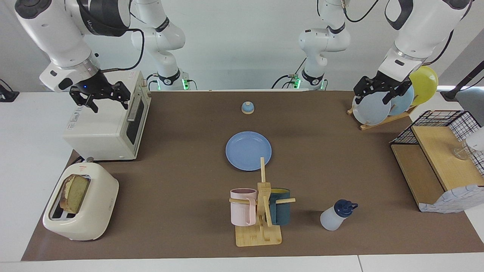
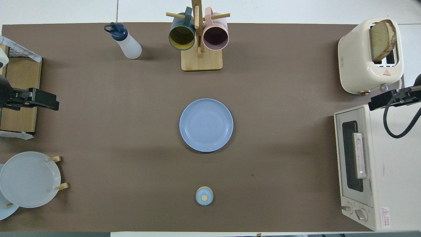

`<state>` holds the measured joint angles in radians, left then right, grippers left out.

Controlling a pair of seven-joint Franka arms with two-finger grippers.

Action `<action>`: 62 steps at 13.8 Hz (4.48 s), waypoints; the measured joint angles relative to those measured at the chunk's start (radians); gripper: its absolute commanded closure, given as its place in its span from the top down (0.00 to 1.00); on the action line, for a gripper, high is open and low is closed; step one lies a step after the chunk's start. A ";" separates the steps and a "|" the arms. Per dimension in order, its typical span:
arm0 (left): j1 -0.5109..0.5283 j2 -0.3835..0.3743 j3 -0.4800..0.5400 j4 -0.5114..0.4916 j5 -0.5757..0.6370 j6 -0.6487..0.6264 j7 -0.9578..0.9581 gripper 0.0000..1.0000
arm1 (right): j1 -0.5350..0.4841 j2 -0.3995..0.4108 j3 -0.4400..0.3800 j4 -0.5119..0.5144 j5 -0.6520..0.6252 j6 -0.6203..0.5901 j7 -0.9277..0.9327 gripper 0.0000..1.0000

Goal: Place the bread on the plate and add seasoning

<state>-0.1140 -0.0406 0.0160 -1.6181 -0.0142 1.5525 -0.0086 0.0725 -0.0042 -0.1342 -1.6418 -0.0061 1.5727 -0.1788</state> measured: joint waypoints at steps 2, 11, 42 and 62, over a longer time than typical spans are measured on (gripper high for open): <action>0.000 0.000 0.000 0.000 0.000 0.005 0.000 1.00 | 0.000 0.000 0.000 0.000 0.000 0.000 0.000 1.00; -0.007 -0.004 0.002 -0.009 0.001 0.081 0.000 1.00 | -0.002 0.000 -0.002 0.001 -0.001 0.078 0.000 1.00; -0.246 0.554 0.112 -0.149 0.058 1.260 -0.231 1.00 | -0.144 0.289 0.002 -0.042 0.256 0.886 -0.347 0.00; -0.243 0.659 0.131 -0.001 0.061 1.260 -0.259 1.00 | 0.358 0.085 0.035 0.146 0.125 0.180 0.307 0.00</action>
<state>-0.3570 0.6181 0.1473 -1.6193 0.0473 2.8126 -0.2681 0.4301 0.0803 -0.0995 -1.4959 0.1186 1.7525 0.1282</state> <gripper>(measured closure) 0.000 0.930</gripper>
